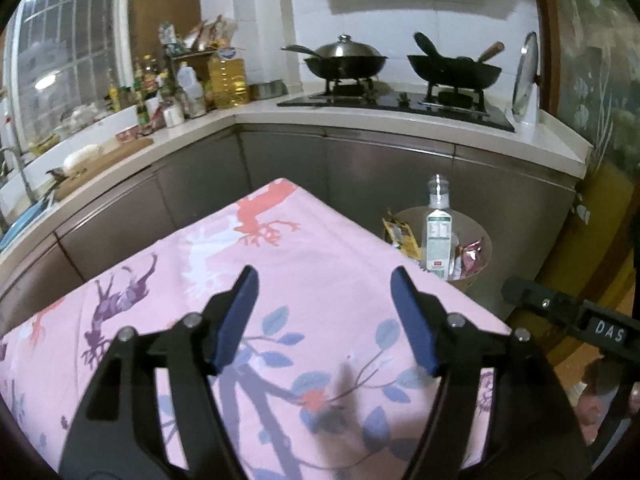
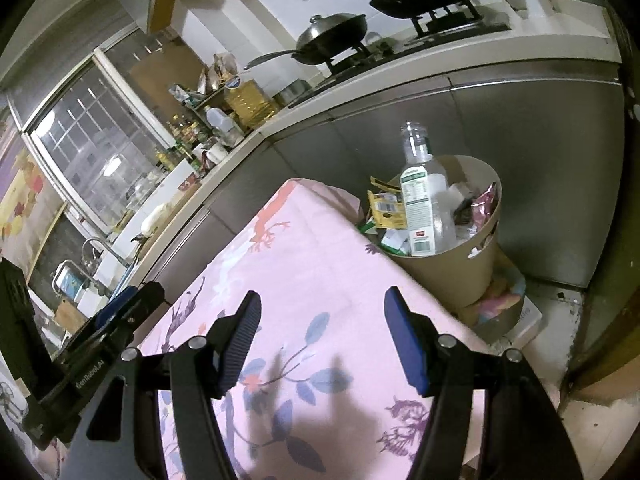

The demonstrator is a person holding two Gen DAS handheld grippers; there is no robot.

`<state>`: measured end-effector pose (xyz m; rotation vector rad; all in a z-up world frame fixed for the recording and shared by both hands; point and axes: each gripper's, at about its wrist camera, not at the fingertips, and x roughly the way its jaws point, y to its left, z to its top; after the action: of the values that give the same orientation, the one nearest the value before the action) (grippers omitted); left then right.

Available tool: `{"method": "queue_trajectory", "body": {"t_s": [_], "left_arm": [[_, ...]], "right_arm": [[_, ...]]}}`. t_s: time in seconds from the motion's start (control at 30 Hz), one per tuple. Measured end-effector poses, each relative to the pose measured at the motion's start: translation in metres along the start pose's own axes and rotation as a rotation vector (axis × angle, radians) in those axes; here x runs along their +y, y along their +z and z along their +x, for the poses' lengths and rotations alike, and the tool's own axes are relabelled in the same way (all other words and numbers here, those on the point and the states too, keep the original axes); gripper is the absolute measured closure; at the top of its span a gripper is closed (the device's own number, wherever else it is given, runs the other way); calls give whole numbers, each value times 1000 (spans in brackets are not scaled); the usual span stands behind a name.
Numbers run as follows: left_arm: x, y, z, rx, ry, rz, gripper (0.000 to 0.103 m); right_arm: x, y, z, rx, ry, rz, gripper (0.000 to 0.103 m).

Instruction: Collect trash

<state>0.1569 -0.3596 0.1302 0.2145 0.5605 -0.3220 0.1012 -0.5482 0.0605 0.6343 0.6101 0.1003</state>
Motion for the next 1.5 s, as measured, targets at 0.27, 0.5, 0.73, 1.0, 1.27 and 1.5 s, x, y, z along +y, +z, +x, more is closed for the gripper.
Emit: {"method": "queue_trajectory", "body": {"t_s": [0.27,0.5,0.73,1.0,1.27,1.5], "left_arm": [[23,-17,-29,-25,50,-39,16],[37,-26,-42,-26,51,-77,6],[35,-26,-47,-27,-9,-78,6],[36,-28,-50,-33,26,-69,6],[40,-33,-47,-6,48,-67,6],[43,-36,-40,15,42,-73,6]], "right_arm": [[26,-11,-3,11,4,-35,40],[46,-19,-8,0,3,-67,39],[42,-24,-25,-85,-98,-31,22],[43,-26,-27,-78,-90,-40,21],[50,-34,-18,-48,-102,-56,21],[47,-35,-15,-38,-102,-42,21]]}}
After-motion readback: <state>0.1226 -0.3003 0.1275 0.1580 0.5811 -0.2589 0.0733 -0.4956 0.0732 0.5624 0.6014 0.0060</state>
